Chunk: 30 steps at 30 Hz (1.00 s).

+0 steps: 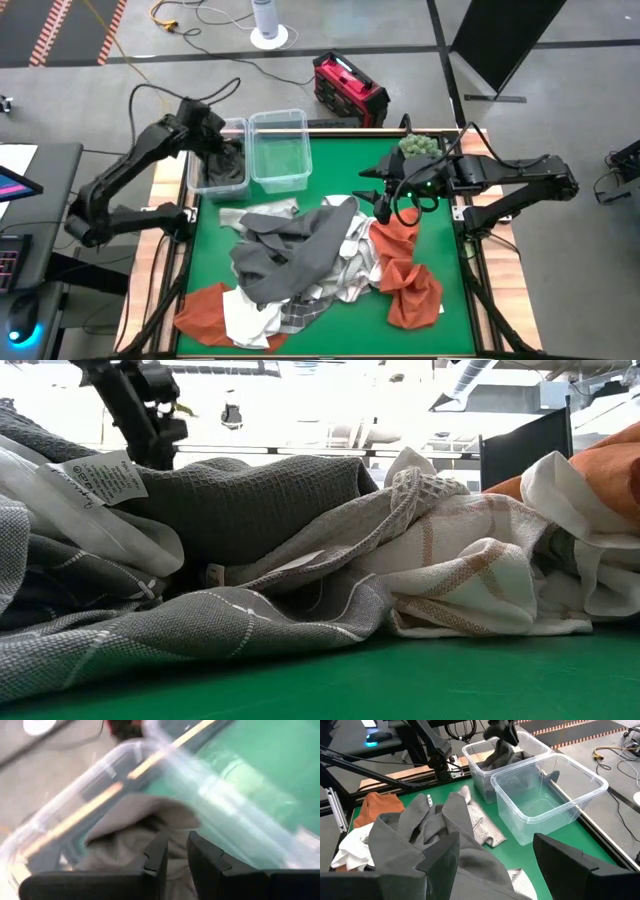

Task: Sort towels by color in basket
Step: Put the gray towel into the left transparent bin, then put the white towel into the right transparent bin

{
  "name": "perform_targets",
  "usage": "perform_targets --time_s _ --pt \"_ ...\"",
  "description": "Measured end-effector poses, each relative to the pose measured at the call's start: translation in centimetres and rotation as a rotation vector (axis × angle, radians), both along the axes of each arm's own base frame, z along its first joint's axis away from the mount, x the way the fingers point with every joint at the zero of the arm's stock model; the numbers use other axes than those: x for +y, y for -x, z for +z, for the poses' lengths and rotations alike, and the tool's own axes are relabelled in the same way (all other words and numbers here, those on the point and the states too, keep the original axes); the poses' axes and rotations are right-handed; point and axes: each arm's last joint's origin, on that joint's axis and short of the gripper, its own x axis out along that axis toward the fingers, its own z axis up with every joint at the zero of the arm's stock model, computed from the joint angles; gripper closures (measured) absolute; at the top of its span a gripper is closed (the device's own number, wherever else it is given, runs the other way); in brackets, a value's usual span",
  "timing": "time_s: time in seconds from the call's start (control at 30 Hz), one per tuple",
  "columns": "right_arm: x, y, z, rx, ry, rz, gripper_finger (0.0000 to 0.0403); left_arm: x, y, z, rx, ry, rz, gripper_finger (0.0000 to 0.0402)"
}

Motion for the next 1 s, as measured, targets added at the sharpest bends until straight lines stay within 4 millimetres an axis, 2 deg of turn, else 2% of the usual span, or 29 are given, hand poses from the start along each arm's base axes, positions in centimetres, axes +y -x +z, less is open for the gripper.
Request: perform_targets --time_s 0.27,0.43,0.8,1.0 --pt "-0.4 0.0 -0.1 0.006 -0.021 -0.002 0.0122 -5.4 -1.8 3.2 -0.13 -0.232 -0.273 0.0338" --pt "-0.6 -0.3 -0.3 0.009 -0.075 0.033 0.0122 -7.9 -2.9 4.4 -0.276 -0.262 -0.358 0.0338" --pt "2.2 -3.4 -3.3 0.134 -0.096 0.147 0.0122 -11.9 -4.7 4.9 -0.389 -0.225 -0.441 0.0338" --pt "3.4 -4.3 -3.7 0.234 -0.083 0.186 0.0122 -14.0 -5.1 6.4 -0.423 -0.261 -0.465 0.0338"
